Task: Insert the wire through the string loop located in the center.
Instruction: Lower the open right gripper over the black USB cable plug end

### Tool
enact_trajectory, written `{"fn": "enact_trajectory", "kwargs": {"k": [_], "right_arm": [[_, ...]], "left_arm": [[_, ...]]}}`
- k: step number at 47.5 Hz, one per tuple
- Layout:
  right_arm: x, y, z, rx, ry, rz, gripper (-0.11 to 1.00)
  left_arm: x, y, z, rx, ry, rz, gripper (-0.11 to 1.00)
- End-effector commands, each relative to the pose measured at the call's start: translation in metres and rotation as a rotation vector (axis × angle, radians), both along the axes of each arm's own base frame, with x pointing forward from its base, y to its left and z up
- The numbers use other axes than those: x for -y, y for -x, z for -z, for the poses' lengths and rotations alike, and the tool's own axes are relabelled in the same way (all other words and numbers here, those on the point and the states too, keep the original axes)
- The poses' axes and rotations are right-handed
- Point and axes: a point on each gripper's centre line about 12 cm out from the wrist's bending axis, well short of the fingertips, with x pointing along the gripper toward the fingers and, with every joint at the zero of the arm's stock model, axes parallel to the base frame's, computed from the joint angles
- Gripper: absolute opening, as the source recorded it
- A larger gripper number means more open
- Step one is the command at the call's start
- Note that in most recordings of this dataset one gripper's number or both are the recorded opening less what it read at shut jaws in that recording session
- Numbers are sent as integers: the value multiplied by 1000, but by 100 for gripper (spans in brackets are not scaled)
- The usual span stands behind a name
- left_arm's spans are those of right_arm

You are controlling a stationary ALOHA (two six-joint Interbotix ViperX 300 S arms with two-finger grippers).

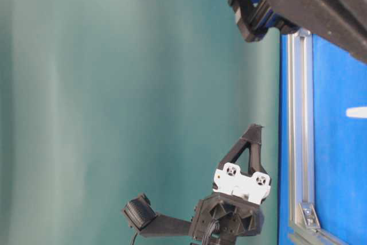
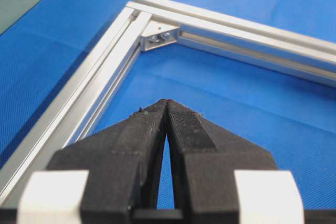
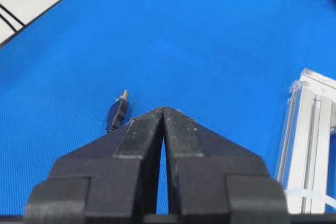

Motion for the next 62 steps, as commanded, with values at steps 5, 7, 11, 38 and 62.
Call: {"fn": "enact_trajectory", "kwargs": {"k": [5,7,11,38,62], "right_arm": [[-12,0,-28,69,-21,-31,-4],[-13,0,-29,67,-23,-32,-5],[-12,0,-28,57,-27,-28,-5],[-19,3,-23,-19,-90,-24,52],[-30,-8,-2,-102,-102,5,91]], "left_arm": [[4,1,-26,54,-44,27,0],[4,2,-24,49,-42,26,0],[2,4,-24,48,-42,20,0],[2,4,-23,42,-34,18,0],[0,3,-25,47,-34,14,0]]}}
